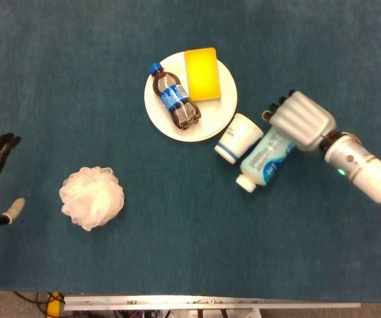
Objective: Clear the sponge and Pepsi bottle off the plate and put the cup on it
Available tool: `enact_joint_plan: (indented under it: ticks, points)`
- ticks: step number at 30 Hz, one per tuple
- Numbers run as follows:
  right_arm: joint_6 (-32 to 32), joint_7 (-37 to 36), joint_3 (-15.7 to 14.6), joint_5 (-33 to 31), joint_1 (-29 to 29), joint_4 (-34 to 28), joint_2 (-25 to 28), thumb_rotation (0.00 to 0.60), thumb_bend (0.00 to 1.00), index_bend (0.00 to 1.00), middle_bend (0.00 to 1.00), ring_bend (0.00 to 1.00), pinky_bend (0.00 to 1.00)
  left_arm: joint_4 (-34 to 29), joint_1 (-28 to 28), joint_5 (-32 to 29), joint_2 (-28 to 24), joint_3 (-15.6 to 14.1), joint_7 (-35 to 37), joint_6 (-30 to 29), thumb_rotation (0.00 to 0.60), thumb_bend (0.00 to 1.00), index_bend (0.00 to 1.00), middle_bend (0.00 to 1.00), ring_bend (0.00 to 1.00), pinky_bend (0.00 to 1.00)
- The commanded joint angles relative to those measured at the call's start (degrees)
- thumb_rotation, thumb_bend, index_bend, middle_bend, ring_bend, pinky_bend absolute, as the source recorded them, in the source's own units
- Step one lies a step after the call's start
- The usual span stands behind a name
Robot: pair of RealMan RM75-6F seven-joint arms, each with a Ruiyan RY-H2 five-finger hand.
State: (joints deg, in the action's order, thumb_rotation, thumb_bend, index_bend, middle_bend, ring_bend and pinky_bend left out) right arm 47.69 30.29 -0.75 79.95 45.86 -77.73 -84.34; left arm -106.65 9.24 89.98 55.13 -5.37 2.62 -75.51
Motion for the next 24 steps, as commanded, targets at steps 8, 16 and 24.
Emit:
enact_joint_plan:
  ticks: [8, 16, 24]
  points:
    - [5.3, -3.9, -5.1, 7.1, -4.4, -6.7, 6.8, 0.6, 0.0, 0.5, 0.54, 0.47, 0.51, 0.2, 0.6, 0.0, 0.7, 0.2, -0.2, 1.2, 0.6, 0.3, 0.0, 0.05, 0.0, 0.17]
    - [6.7, -3.3, -7.6, 9.9, -7.1, -9.1, 7.9, 0.6, 0.0, 0.5, 0.54, 0.47, 0.51, 0.5, 0.4, -0.1, 0.9, 0.2, 0.1, 1.3, 0.6, 0.3, 0.0, 0.05, 0.0, 0.17]
    - [6.0, -0.2, -8.0, 9.2, -8.6, -11.5, 8.9, 0.6, 0.0, 0.41, 0.49, 0.42, 0.51, 0.9, 0.4, 0.1, 1.1, 0.1, 0.3, 1.5, 0.6, 0.3, 0.0, 0.05, 0.0, 0.17]
